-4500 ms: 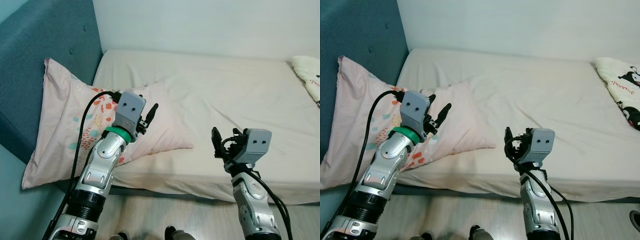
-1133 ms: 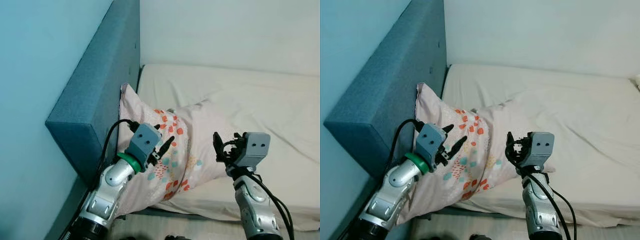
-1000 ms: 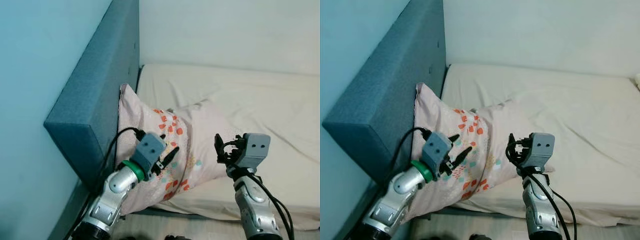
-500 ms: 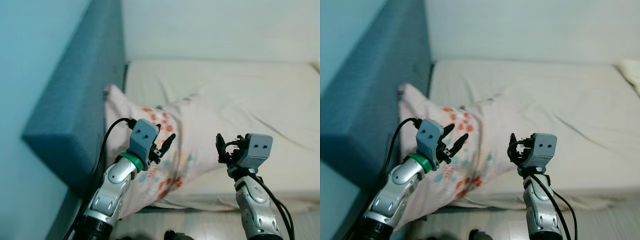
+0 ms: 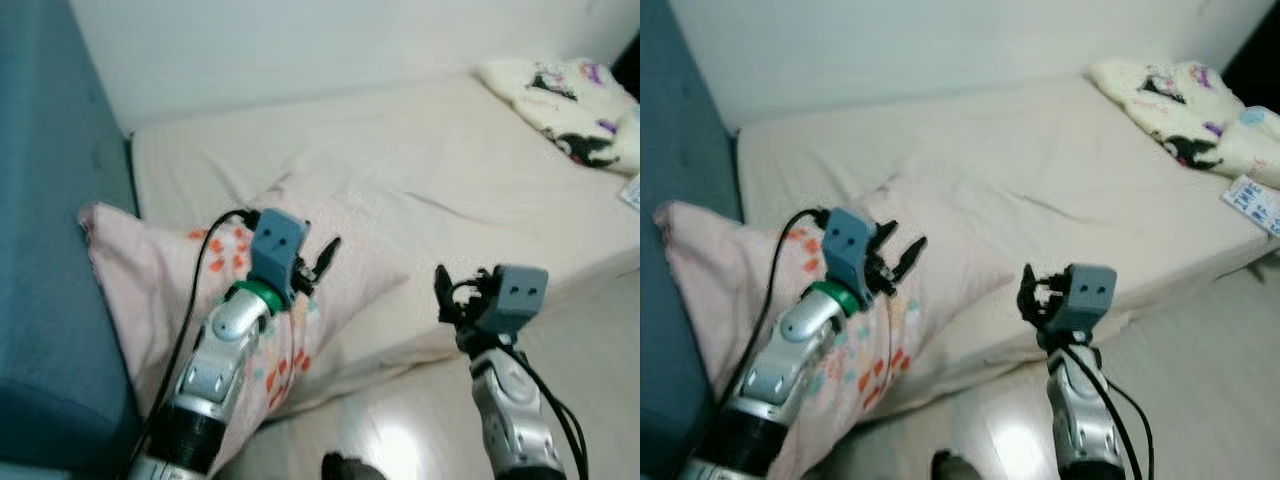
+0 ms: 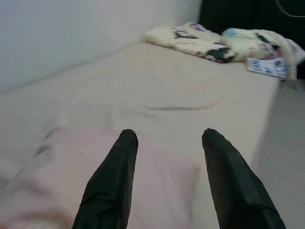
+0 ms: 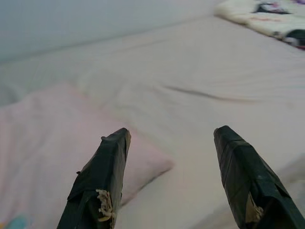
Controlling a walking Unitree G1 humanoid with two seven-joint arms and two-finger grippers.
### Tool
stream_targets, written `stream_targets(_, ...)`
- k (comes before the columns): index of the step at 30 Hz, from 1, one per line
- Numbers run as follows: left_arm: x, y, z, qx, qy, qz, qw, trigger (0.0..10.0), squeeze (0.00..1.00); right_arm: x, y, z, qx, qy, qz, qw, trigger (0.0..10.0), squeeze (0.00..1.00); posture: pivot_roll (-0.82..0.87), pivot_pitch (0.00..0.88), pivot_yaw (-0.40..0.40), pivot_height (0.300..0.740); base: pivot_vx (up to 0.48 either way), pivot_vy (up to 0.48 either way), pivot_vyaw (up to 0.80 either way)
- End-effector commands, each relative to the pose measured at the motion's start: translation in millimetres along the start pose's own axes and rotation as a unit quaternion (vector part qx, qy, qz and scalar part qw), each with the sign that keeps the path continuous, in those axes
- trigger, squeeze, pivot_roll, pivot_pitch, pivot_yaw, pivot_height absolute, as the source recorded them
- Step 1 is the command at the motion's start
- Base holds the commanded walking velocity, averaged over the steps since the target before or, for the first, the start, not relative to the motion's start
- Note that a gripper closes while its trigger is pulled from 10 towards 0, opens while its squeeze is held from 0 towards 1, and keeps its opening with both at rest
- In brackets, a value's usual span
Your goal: Clean up the room
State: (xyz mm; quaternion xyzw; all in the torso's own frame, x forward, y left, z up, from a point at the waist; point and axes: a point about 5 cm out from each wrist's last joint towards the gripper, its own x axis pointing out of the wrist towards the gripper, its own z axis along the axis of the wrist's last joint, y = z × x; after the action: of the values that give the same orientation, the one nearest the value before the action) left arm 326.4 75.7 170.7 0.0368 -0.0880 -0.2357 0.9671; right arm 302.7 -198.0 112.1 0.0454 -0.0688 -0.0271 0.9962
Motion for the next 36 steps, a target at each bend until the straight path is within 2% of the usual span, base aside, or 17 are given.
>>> stream_targets(1,-0.2,-3.2,-4.0,0.007,0.01,-0.004,1.0,10.0,0.0,-2.9,-5.9,-2.0,-0.001,0.005,-0.01,1.0,10.0,0.0,-0.13,0.137,-0.008,0.74,0.0,0.0,-0.79)
stream_targets(5,-0.3,-1.9,-3.8,0.014,0.01,0.001,1.0,10.0,0.0,-2.8,-6.2,-1.7,-0.005,0.005,-0.01,1.0,10.0,0.0,-0.13,0.137,-0.008,0.74,0.0,0.0,-0.39)
stream_targets(7,-0.1,2.1,-1.6,0.04,0.004,0.014,0.999,10.0,0.0,-2.0,-5.8,-1.0,-0.014,0.005,-0.007,1.0,10.0,0.0,-0.13,0.137,-0.008,0.74,0.0,0.0,0.0)
stream_targets(8,-0.1,2.1,-1.6,0.04,0.004,0.014,0.999,10.0,0.0,-2.0,-5.8,-1.0,-0.014,0.005,-0.007,1.0,10.0,0.0,-0.13,0.137,-0.008,0.74,0.0,0.0,0.0)
stream_targets(14,-0.5,19.2,-4.3,0.077,0.023,0.069,0.994,10.0,0.0,-0.3,-1.9,-0.8,-0.02,0.007,-0.001,1.0,10.0,0.0,-0.13,0.133,-0.004,0.74,0.0,0.0,0.0)
stream_targets(18,-9.9,26.1,-13.2,0.071,0.041,0.098,0.992,10.0,0.0,-0.7,-0.2,-2.6,-0.017,0.01,-0.001,1.0,10.0,0.0,-0.12,0.13,-0.004,0.74,0.0,0.0,0.0)
stream_targets(22,-17.6,24.0,-19.5,0.07,0.048,0.103,0.991,10.0,0.0,-0.5,0.3,-3.3,-0.019,0.009,-0.005,1.0,10.0,0.0,-0.12,0.13,-0.004,0.74,0.0,0.0,0.11)
stream_targets(28,-19.2,20.1,-20.7,0.072,0.044,0.103,0.991,10.0,0.0,0.1,0.7,-1.3,-0.016,0.004,-0.004,1.0,10.0,0.0,-0.11,0.126,-0.011,0.74,0.0,0.0,0.43)
stream_targets(32,-18.4,18.6,-13.8,0.123,0.003,0.103,0.987,10.0,0.0,-1.3,8.9,0.5,-0.006,-0.004,0.015,1.0,10.0,0.0,-0.12,0.121,-0.014,0.74,0.0,0.0,0.0)
stream_targets(33,-19.0,23.6,-11.0,0.178,-0.007,0.119,0.977,10.0,0.0,-2.6,13.8,0.8,-0.015,-0.006,0.028,0.999,10.0,0.0,-0.12,0.113,-0.034,0.74,0.0,0.0,0.0)
stream_targets(34,-19.0,23.6,-11.0,0.178,-0.007,0.119,0.977,10.0,0.0,-2.6,13.8,0.8,-0.015,-0.006,0.028,0.999,10.0,0.0,-0.12,0.113,-0.034,0.74,0.0,0.0,0.0)
stream_targets(36,-21.7,34.4,-10.1,0.247,0.003,0.152,0.957,10.0,0.0,-3.8,20.4,1.8,-0.025,-0.009,0.046,0.999,10.0,0.0,-0.11,0.111,-0.051,0.74,0.0,0.0,0.0)
